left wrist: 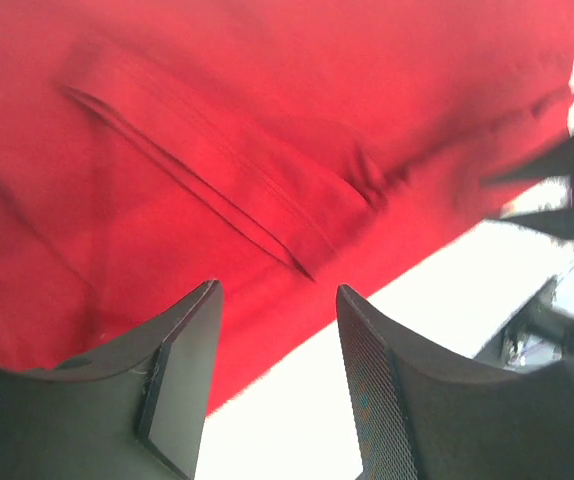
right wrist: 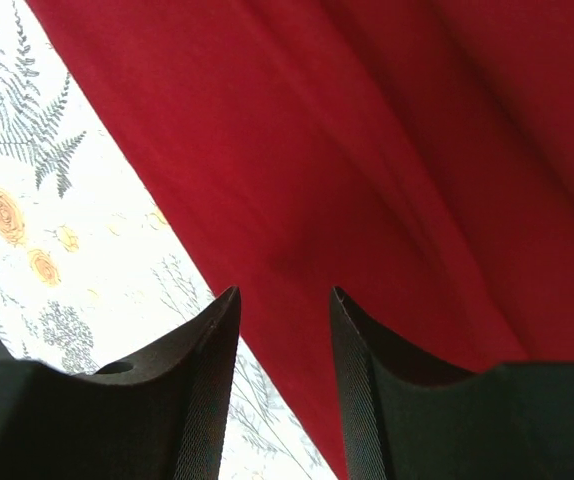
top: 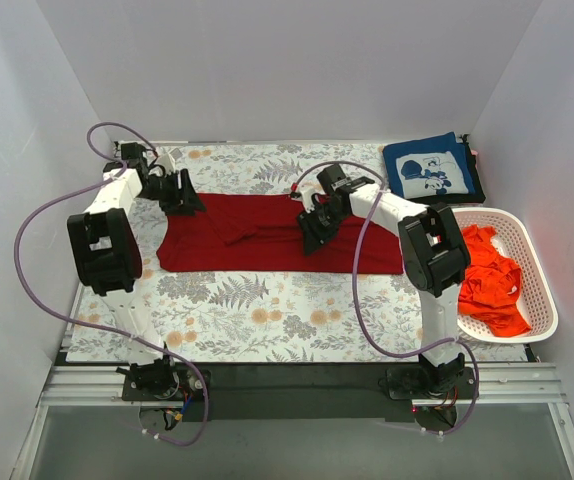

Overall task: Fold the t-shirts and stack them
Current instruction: Fold the tshirt

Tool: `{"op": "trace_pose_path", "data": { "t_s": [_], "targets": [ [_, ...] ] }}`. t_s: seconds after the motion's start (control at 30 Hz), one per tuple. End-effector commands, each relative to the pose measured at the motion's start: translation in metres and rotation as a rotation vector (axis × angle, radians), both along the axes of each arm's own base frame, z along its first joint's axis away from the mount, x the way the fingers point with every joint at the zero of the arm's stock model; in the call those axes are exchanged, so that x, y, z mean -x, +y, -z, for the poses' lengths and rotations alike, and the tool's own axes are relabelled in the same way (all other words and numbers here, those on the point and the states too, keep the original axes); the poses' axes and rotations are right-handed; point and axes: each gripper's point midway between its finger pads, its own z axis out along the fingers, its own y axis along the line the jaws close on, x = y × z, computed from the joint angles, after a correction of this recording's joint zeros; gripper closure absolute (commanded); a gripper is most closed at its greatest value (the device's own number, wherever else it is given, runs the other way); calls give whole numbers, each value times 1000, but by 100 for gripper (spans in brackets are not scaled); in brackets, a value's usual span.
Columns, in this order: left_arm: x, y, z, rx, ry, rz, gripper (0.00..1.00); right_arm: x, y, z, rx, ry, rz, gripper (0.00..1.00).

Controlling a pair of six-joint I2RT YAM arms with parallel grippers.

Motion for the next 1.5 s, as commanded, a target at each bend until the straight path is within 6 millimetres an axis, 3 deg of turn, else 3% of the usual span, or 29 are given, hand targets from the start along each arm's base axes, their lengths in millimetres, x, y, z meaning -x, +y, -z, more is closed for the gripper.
{"op": "trace_pose_path", "data": {
  "t_s": [0.0,0.13,0.37,0.6,0.9,1.1,1.23,1.4,1.47],
  "targets": [
    [35,-26,-22,22,-24,104,52,-5,-12,-24,-5,-56,11,53],
    [55,-51,-8,6,20,127,50,-8,-25,-12,23,-47,24,55],
    [51,-79,16,-109,-6,167,49,-14,-43,-1,45,-29,55,55],
    [45,-82,44,-203,51,170,54,-17,-49,-2,47,-34,63,55],
    [48,-82,49,-258,84,189,63,-23,-56,-1,40,-29,81,56],
    [49,-79,51,-304,82,203,61,-21,-57,2,34,-14,81,56],
    [43,-82,49,-326,58,217,71,-20,-57,4,34,-8,79,57],
    [26,-84,40,-329,28,223,100,-20,-59,8,35,5,84,58],
    [14,-86,32,-335,-8,223,100,-19,-59,7,32,9,83,58]
  ]
}}
